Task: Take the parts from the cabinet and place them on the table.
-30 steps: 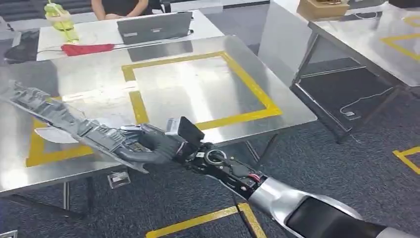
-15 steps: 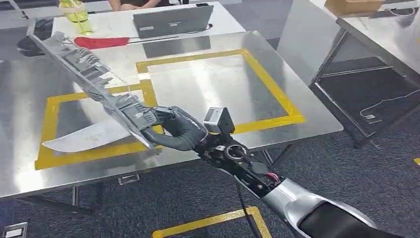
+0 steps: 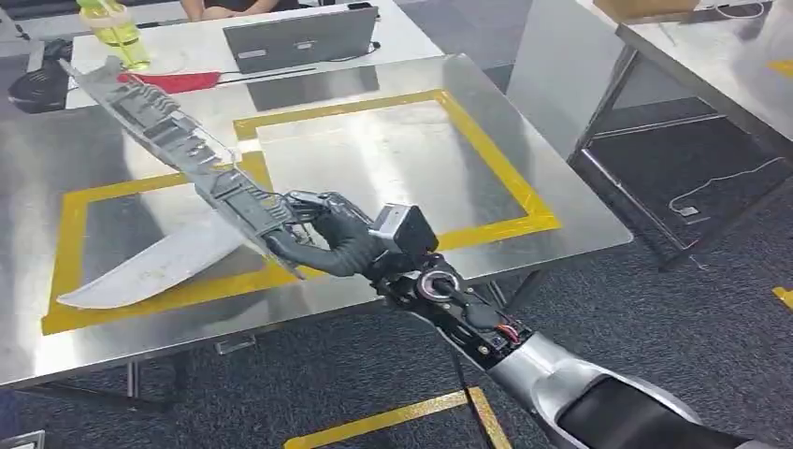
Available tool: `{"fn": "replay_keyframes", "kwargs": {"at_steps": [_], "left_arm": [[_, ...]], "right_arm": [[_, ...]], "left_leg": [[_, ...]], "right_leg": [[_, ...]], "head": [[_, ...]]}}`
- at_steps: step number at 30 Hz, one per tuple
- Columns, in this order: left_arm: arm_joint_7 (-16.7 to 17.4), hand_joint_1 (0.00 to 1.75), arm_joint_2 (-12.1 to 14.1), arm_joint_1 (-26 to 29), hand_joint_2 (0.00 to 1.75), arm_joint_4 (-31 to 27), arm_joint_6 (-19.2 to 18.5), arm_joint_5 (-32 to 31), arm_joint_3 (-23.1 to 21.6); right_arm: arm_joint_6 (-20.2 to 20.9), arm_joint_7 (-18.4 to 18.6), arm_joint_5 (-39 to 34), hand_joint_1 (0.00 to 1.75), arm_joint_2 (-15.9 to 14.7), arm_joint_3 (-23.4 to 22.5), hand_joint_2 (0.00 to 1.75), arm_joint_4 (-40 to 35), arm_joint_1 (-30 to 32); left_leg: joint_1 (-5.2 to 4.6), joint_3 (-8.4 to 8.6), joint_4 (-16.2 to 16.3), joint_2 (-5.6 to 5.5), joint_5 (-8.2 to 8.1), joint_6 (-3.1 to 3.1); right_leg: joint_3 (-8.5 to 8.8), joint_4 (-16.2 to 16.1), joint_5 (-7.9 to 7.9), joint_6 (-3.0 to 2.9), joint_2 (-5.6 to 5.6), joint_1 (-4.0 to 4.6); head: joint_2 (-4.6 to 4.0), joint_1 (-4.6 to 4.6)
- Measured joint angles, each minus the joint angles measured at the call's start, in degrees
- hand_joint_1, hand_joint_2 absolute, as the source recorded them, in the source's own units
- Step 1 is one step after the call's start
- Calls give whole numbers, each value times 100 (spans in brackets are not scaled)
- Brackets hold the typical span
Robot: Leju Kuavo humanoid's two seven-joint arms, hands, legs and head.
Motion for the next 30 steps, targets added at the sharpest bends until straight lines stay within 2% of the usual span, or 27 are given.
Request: {"fn": "replay_keyframes", "kwargs": {"at_steps": [6, 12, 17, 20, 25, 30], "left_arm": [[0, 0, 0, -1, 175, 0, 0, 0, 0], [-7, 0, -2, 0, 175, 0, 24, 48, 2], [-7, 0, -2, 0, 175, 0, 35, 59, 2], [-11, 0, -2, 3, 175, 0, 35, 59, 2], [-68, 0, 0, 1, 175, 0, 35, 79, 2], [-208, 0, 9, 7, 175, 0, -15, 184, 9]], "right_arm": [[-290, 22, 215, 175, -39, -103, 175, -50, -15], [-1324, 177, 1195, 175, -76, -114, 175, 39, -212], [-1414, 181, 1243, 175, -87, -155, 175, 171, -335], [-1608, 194, 1400, 175, -96, -159, 175, 258, -411], [-1978, 503, 2002, 175, -120, -155, 175, 720, -763], [-2210, 875, 2564, 175, -122, -129, 175, 1813, -1326]], "left_leg": [[0, 0, -1, 0, -4, -5], [-4, -2, 1, -5, -3, -5], [-8, -2, 1, -4, -3, -4], [-8, -1, -38, -3, 10, -5], [-9, -10, -104, -19, 55, -6], [-9, -22, -113, -47, 45, -7]], "right_leg": [[1, 0, -2, -2, 1, -11], [3, -1, -1, -1, -5, -16], [7, -7, 4, 5, -2, -22], [12, -53, 27, 18, -1, -21], [8, -113, 83, 32, -7, -27], [-5, -113, 85, 42, -25, -30]], "head": [[0, -2], [0, -2], [0, -4], [0, -11], [0, -4], [0, 4]]}}
